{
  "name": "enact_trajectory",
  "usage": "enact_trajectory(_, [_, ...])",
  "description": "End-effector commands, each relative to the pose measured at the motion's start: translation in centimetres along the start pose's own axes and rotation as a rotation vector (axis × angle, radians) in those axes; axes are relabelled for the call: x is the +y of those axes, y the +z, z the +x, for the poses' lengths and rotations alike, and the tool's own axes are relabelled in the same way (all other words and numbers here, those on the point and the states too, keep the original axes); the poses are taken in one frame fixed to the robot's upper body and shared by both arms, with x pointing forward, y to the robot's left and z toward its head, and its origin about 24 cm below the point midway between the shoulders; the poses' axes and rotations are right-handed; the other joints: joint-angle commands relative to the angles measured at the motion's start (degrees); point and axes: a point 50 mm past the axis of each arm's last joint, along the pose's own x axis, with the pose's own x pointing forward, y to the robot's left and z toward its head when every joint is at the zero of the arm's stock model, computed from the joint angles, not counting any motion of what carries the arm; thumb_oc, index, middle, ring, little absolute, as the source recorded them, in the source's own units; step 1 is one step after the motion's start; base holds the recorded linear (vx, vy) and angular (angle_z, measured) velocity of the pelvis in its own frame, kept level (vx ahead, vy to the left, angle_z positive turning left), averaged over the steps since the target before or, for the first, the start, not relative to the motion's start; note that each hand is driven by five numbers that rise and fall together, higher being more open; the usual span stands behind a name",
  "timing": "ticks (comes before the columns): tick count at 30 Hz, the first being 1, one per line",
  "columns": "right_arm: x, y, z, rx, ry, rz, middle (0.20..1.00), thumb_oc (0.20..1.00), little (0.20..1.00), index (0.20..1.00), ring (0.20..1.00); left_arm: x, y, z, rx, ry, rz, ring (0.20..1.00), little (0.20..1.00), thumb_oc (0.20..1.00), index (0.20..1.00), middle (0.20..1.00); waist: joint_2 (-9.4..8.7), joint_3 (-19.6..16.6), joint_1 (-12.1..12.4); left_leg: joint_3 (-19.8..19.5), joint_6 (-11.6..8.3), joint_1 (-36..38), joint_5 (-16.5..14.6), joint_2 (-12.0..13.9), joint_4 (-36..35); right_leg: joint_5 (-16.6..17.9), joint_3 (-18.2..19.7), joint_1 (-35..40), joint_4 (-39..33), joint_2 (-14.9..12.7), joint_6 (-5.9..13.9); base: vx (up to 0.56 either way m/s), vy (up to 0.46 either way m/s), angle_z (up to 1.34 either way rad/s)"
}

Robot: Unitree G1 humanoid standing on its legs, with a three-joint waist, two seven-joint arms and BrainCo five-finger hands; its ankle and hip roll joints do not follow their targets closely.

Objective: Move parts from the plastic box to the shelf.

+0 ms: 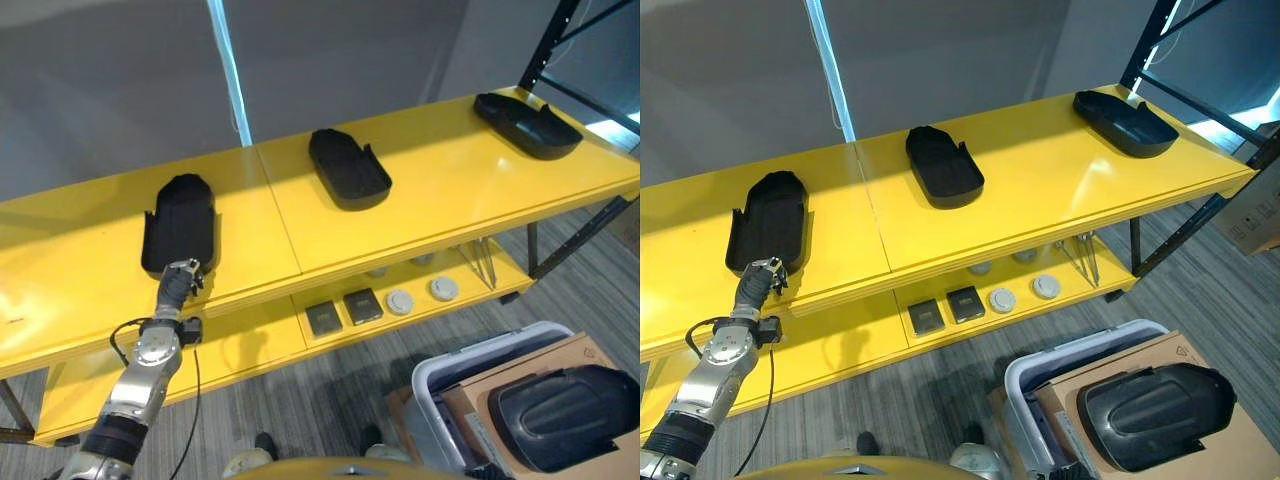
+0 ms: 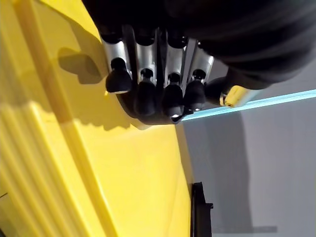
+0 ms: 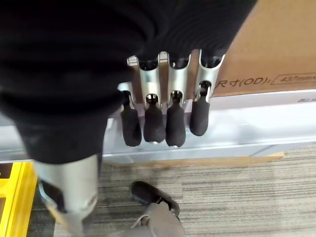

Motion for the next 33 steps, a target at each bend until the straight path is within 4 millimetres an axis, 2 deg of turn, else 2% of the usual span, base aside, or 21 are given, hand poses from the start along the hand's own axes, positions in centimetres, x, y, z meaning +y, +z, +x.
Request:
enact_trajectory(1, [2.6,0.1,-0.2,0.007,0.103,-0.042,1.0,1.0,1.0,1.0,1.0,1.3,3.8,2.0,-0.18,0.083,0.024,0.2,0.2,0.2,0.2,0.2,-1.89,1.3,-0.7,-2.5,-1.41,-3.1,-3.4,3.5,6.2,-1.5,0.5,-0.3,3.5,-4.8,4.5,0.0,0.0,0.0])
enact_trajectory(11, [2.3,0.0,-0.2,0.007,0.105,-0.057,1.0,1.0,1.0,1.0,1.0,2.2,4.7,2.8,-0.217,0.149,0.051,0.2,0.2,0.2,0.2,0.2,-1.94,1.3,-1.5,-2.1,-1.57,-3.1,-3.4,3.6,6.3,-1.5,0.8,-0.5,3.5,-4.9,4.47,0.0,0.0,0.0])
enact_trajectory(17, [2.1,0.0,-0.2,0.004,0.109,-0.077,1.0,1.0,1.0,1.0,1.0,2.7,4.4,3.6,-0.198,0.183,0.071,0.2,0.2,0.2,0.2,0.2,-1.99,1.1,-2.2,-1.6,-1.61,-3.0,-3.4,3.8,6.4,-1.6,1.1,-0.6,3.6,-4.9,4.5,0.0,0.0,0.0])
enact_trajectory(26, [2.1,0.0,-0.2,0.001,0.112,-0.095,1.0,1.0,1.0,1.0,1.0,2.6,4.1,4.3,-0.173,0.204,0.079,0.2,0.2,0.2,0.2,0.2,-2.16,1.1,-2.8,-1.3,-1.59,-3.1,-3.5,4.0,6.7,-1.9,1.4,-0.8,3.9,-4.8,4.41,0.0,0.0,0.0])
enact_trajectory(33, [2.1,0.1,-0.2,0.002,0.113,-0.087,1.0,1.0,1.0,1.0,1.0,2.3,4.8,4.3,-0.216,0.171,0.048,0.2,0.2,0.2,0.2,0.2,-2.23,1.2,-2.6,-1.5,-1.47,-3.2,-3.7,3.9,7.1,-2.2,1.5,-0.7,4.1,-4.8,4.23,0.0,-0.001,0.0])
